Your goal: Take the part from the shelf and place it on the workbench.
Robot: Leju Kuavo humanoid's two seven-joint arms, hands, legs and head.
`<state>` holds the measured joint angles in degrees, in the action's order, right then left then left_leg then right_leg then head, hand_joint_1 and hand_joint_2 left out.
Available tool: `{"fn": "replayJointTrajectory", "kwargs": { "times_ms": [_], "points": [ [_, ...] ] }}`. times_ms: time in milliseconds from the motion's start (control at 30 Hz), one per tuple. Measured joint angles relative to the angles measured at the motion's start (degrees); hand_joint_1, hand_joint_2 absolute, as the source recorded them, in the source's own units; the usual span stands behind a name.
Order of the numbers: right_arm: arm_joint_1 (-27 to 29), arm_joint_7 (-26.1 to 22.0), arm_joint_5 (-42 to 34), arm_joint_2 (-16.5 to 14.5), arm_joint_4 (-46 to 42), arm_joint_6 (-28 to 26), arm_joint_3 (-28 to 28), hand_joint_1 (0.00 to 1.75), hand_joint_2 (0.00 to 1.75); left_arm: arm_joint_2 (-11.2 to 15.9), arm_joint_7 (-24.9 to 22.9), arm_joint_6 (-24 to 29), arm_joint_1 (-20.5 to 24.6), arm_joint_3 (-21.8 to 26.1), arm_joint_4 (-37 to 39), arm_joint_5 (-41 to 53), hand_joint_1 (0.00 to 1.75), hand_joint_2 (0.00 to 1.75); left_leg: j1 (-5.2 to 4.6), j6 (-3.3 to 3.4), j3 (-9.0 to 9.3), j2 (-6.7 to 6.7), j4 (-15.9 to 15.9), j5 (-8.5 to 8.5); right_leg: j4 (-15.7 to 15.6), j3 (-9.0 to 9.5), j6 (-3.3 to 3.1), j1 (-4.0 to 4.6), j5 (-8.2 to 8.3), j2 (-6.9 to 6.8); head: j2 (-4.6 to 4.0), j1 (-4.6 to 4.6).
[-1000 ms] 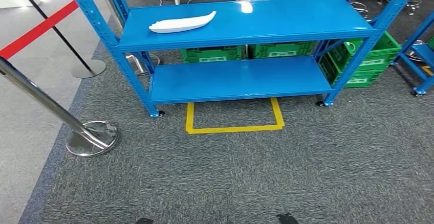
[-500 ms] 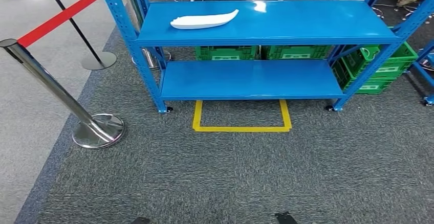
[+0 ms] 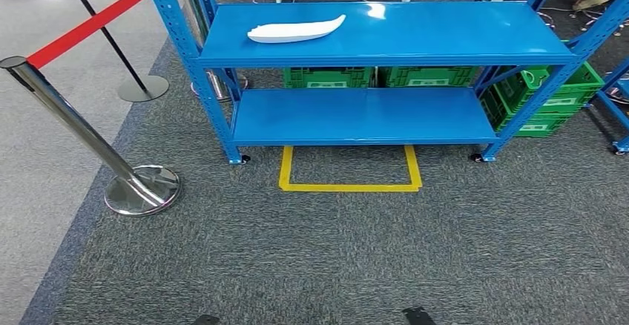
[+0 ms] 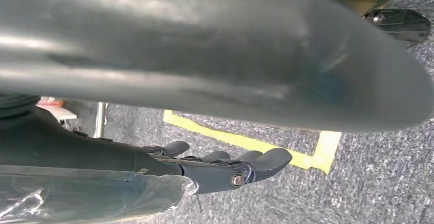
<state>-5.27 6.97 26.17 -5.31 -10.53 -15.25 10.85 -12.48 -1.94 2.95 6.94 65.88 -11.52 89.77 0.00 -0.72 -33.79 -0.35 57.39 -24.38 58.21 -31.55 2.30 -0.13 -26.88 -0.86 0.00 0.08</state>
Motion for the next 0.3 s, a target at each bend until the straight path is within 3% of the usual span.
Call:
{"fn": "replayJointTrajectory", "kwargs": {
  "times_ms": [300],
  "points": [
    [0.14,-0.45,-0.34,0.00,0.00,0.40,0.96,0.00,0.00,-0.02,0.08,-0.02,-0.01,0.00,0.00,0.00,0.00,0.00,0.06,-0.02,0.01,0.00,-0.01,0.02,0.02,0.01,-0.01,0.04,0.00,0.00,0.00,0.01]
  ]
}}
